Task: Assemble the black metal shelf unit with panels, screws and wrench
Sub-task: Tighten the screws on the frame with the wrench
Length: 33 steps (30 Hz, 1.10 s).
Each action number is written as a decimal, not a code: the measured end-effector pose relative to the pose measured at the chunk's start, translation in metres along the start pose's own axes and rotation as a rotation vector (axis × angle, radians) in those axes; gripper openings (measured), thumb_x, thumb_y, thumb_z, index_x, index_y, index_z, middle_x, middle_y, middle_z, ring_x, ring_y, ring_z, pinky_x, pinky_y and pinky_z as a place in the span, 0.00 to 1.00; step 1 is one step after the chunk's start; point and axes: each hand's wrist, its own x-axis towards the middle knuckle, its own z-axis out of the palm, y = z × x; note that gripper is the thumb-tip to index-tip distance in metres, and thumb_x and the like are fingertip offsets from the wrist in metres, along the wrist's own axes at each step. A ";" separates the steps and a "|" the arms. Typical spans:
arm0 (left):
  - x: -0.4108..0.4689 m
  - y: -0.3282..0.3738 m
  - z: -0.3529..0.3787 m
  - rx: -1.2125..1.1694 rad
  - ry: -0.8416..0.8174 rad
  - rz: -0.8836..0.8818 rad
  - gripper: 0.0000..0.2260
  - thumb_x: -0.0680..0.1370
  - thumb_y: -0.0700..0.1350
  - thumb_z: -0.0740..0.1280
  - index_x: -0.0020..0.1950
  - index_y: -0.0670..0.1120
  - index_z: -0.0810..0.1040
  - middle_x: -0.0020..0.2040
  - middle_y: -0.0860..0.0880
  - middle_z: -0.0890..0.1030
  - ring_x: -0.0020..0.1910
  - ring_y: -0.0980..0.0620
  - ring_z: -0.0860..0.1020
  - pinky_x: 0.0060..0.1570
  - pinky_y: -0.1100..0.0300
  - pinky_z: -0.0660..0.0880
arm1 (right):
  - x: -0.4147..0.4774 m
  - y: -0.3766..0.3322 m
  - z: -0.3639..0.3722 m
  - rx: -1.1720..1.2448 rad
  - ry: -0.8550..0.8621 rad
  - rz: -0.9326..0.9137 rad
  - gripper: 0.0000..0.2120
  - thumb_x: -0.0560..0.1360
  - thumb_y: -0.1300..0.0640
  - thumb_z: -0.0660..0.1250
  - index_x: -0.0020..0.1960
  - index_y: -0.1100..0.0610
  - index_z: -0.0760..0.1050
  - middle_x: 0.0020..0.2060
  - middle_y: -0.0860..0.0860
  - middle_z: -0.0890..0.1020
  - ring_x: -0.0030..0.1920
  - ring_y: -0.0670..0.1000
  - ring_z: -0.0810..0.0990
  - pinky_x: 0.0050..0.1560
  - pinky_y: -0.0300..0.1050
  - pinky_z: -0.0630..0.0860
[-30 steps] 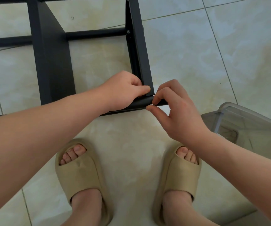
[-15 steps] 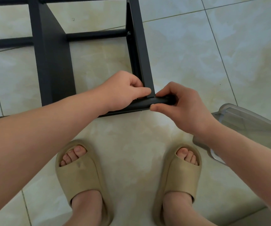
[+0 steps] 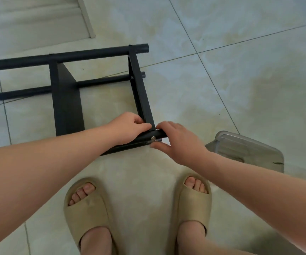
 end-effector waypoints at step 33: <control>0.000 0.096 0.172 1.267 -0.191 0.909 0.10 0.80 0.50 0.64 0.58 0.49 0.78 0.75 0.40 0.68 0.77 0.37 0.57 0.72 0.42 0.59 | -0.119 0.243 0.007 -0.105 -0.202 0.652 0.16 0.78 0.62 0.60 0.63 0.54 0.77 0.58 0.56 0.81 0.55 0.59 0.81 0.53 0.51 0.79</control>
